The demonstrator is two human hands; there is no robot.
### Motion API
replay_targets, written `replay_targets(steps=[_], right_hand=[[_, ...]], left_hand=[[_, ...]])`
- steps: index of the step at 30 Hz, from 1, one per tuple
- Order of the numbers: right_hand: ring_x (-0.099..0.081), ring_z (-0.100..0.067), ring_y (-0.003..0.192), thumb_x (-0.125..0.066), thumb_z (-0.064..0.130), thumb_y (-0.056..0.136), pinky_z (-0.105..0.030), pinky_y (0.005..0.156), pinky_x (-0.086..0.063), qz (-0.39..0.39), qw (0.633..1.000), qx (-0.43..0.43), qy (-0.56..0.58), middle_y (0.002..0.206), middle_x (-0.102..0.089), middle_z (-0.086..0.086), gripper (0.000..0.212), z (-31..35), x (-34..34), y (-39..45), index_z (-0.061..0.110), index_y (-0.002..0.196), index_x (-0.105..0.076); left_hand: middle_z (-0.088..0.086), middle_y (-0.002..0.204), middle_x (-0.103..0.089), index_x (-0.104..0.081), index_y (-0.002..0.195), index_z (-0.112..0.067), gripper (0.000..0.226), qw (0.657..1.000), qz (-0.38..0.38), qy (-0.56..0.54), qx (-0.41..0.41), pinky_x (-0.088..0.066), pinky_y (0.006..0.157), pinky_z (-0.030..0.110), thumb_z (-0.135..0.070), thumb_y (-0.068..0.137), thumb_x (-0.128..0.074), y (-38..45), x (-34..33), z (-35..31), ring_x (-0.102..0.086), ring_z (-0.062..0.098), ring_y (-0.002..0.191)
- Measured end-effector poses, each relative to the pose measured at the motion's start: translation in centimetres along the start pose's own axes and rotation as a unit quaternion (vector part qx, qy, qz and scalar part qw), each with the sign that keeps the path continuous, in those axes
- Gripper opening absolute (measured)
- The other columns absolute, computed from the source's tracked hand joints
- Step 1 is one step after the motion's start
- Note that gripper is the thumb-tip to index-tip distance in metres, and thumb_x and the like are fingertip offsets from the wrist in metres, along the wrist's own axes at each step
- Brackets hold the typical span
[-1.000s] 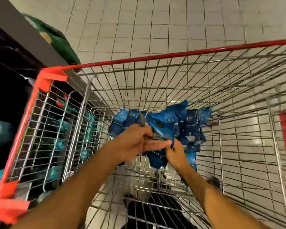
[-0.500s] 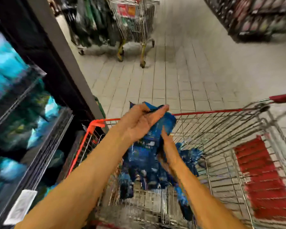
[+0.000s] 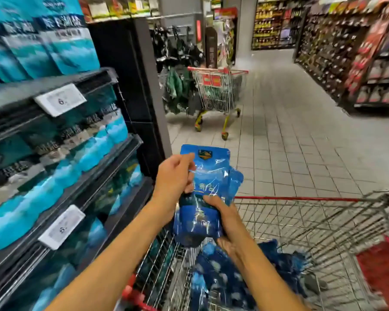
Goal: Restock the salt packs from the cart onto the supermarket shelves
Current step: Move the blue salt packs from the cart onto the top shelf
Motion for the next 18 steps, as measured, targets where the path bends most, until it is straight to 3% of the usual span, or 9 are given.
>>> replay_targets(steps=[2, 3, 5, 7, 11, 15, 18], right_hand=[[-0.071, -0.036, 0.093, -0.078, 0.018, 0.072, -0.047, 0.075, -0.059, 0.035, 0.999, 0.009, 0.007, 0.114, -0.071, -0.021, 0.052, 1.3, -2.6, 0.0, 0.009, 0.121, -0.065], [-0.072, -0.035, 0.091, -0.077, 0.017, 0.073, -0.046, 0.073, -0.059, 0.058, 0.998, 0.013, 0.007, 0.112, -0.072, -0.02, 0.048, 2.2, -4.4, 0.2, 0.009, 0.118, -0.066], [-0.071, -0.037, 0.091, -0.078, 0.011, 0.073, -0.051, 0.074, -0.059, 0.106, 0.994, 0.022, 0.001, 0.109, -0.071, -0.023, 0.043, 3.8, -8.3, 0.1, 0.008, 0.115, -0.066], [-0.069, -0.043, 0.098, -0.077, 0.011, 0.072, -0.058, 0.08, -0.058, 0.146, 0.989, 0.031, -0.015, 0.115, -0.07, -0.025, 0.047, 5.1, -12.2, -0.1, 0.007, 0.117, -0.066], [-0.066, -0.047, 0.107, -0.075, 0.008, 0.072, -0.063, 0.09, -0.053, 0.244, 0.969, 0.024, -0.031, 0.119, -0.068, -0.026, 0.052, 6.2, -20.9, -1.2, 0.004, 0.123, -0.064], [-0.067, -0.039, 0.109, -0.07, 0.02, 0.078, -0.051, 0.094, -0.055, 0.325, 0.943, 0.031, -0.06, 0.117, -0.071, -0.019, 0.051, 7.1, -29.1, -3.0, 0.002, 0.125, -0.062], [-0.068, -0.036, 0.109, -0.064, 0.033, 0.081, -0.052, 0.094, -0.055, 0.392, 0.918, 0.012, -0.059, 0.117, -0.072, -0.013, 0.05, 7.5, -34.9, -4.8, 0.008, 0.125, -0.063]], left_hand=[[-0.012, 0.088, -0.056, -0.055, 0.09, -0.021, 0.038, 0.955, -0.097, 0.232, -0.159, -0.042, 0.066, 0.014, -0.051, 0.077, -0.072, -2.5, 4.5, -3.6, -0.055, 0.001, 0.073], [-0.012, 0.098, -0.051, -0.051, 0.101, -0.026, 0.06, 0.936, -0.103, 0.295, -0.164, -0.044, 0.075, 0.018, -0.068, 0.064, -0.072, -3.6, 6.0, -4.3, -0.054, 0.002, 0.085], [-0.016, 0.11, -0.046, -0.046, 0.109, -0.034, 0.086, 0.935, -0.069, 0.334, -0.093, -0.049, 0.087, 0.029, -0.087, 0.045, -0.066, -5.0, 7.7, -4.3, -0.057, 0.003, 0.099], [-0.016, 0.113, -0.059, -0.052, 0.107, -0.037, 0.078, 0.955, -0.04, 0.287, -0.058, -0.053, 0.089, 0.03, -0.079, 0.045, -0.076, -5.4, 8.6, -5.3, -0.064, 0.003, 0.1], [-0.014, 0.1, -0.075, -0.065, 0.108, -0.028, 0.05, 0.972, -0.078, 0.198, -0.097, -0.052, 0.07, 0.011, -0.032, 0.065, -0.09, -6.0, 12.7, -10.6, -0.07, -0.001, 0.089], [-0.005, 0.099, -0.076, -0.065, 0.108, -0.019, 0.053, 0.962, -0.165, 0.166, -0.139, -0.056, 0.077, 0.026, -0.008, 0.063, -0.089, -8.8, 17.8, -15.9, -0.072, 0.011, 0.089], [-0.002, 0.096, -0.077, -0.065, 0.106, -0.016, 0.048, 0.946, -0.221, 0.159, -0.176, -0.058, 0.074, 0.027, -0.003, 0.066, -0.086, -12.1, 21.5, -19.8, -0.073, 0.012, 0.084]])
Point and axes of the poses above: each hand's wrist, its own y-axis towards the middle knuckle, its own x-axis out of the back of the hand, z = x × y, the point moved 8 cm from there along y, towards the middle knuckle
